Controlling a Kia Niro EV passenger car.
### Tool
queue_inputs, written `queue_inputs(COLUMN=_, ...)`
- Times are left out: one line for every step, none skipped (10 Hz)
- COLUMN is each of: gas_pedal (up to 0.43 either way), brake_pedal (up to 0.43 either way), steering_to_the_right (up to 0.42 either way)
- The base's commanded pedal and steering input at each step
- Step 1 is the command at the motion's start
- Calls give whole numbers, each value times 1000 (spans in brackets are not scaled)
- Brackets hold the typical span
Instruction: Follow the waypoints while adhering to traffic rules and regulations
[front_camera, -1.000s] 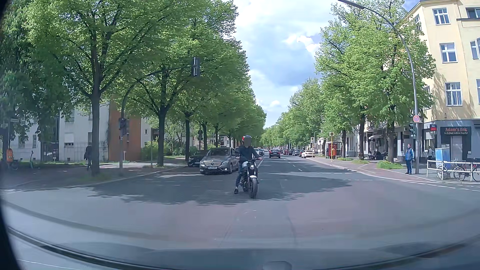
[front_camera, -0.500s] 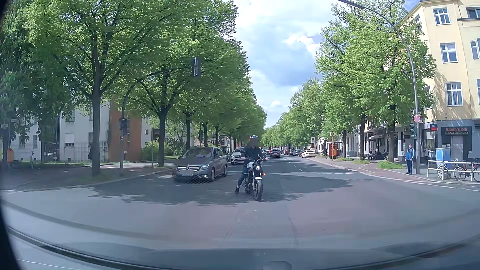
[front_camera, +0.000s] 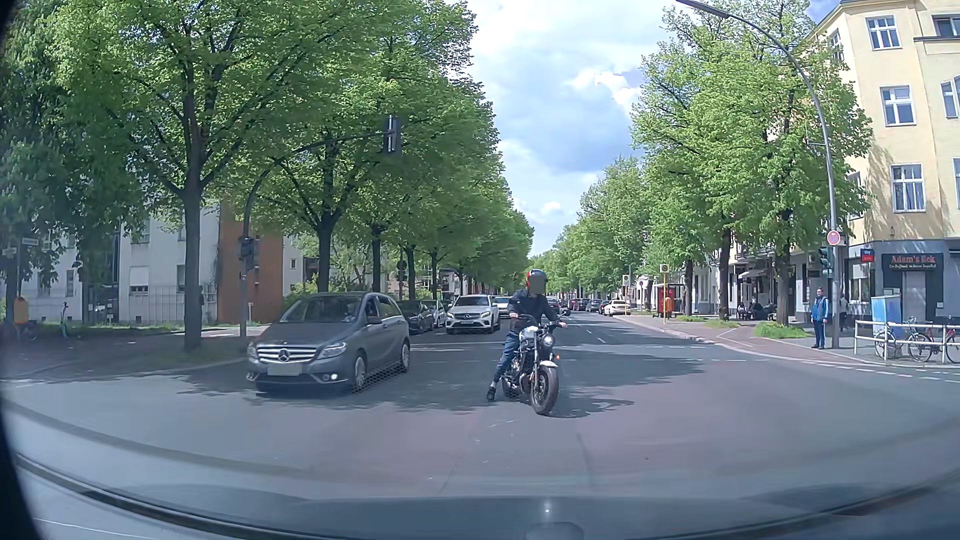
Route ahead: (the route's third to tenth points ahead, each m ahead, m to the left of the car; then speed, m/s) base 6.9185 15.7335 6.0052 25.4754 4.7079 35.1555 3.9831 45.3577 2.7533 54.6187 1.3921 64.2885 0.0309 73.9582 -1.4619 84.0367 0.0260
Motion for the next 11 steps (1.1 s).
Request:
queue_inputs(gas_pedal=0, brake_pedal=299, steering_to_the_right=-769)
queue_inputs(gas_pedal=0, brake_pedal=299, steering_to_the_right=-769)
queue_inputs(gas_pedal=0, brake_pedal=299, steering_to_the_right=-769)
queue_inputs(gas_pedal=0, brake_pedal=299, steering_to_the_right=-769)
queue_inputs(gas_pedal=0, brake_pedal=299, steering_to_the_right=-769)
queue_inputs(gas_pedal=0, brake_pedal=299, steering_to_the_right=-769)
queue_inputs(gas_pedal=0, brake_pedal=299, steering_to_the_right=-769)
queue_inputs(gas_pedal=0, brake_pedal=274, steering_to_the_right=-769)
queue_inputs(gas_pedal=0, brake_pedal=250, steering_to_the_right=-769)
queue_inputs(gas_pedal=0, brake_pedal=244, steering_to_the_right=-769)
queue_inputs(gas_pedal=0, brake_pedal=244, steering_to_the_right=-769)
